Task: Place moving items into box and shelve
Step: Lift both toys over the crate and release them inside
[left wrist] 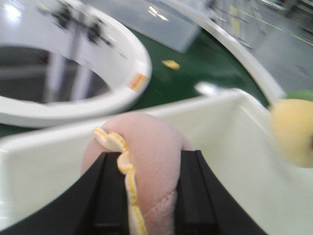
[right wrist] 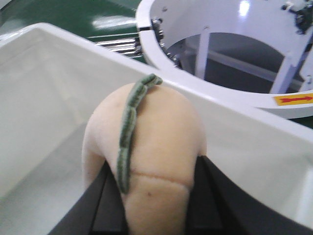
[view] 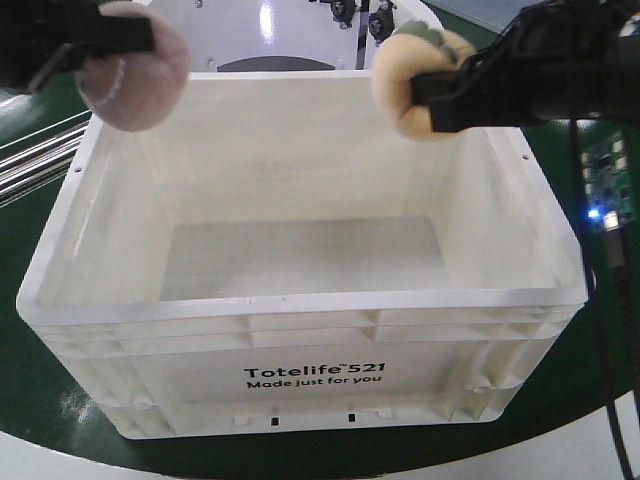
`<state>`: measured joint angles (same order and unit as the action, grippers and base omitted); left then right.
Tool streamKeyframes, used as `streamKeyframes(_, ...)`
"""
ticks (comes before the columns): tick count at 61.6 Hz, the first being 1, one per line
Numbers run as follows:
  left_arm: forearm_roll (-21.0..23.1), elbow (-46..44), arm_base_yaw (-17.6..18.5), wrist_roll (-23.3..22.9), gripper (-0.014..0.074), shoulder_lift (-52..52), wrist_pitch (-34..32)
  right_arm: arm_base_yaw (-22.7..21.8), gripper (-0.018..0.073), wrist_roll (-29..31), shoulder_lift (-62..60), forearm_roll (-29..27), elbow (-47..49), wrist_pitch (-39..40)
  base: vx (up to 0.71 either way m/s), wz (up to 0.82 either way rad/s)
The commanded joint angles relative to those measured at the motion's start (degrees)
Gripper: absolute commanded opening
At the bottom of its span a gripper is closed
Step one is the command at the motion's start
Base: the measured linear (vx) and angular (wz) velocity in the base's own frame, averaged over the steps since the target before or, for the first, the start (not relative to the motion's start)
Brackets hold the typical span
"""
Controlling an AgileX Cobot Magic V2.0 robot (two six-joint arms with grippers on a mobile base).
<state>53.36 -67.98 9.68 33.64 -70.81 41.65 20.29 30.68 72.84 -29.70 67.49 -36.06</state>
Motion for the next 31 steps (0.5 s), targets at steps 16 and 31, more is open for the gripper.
streamKeyframes(16, 7.58, -1.78, 1.49, 1.83, 0.0148, -7.39, 6.74, 3.66, 0.0183, -0.52, 2.63, -0.94, 1.97, 0.97, 0.0, 0.0)
streamKeyframes(31, 5.96, -1.78, 2.3, 2.08, 0.0472, -10.56, 5.9, 3.66, 0.0568, -0.68, 4.06, -1.08, 1.91, 0.15, 0.0, 0.0)
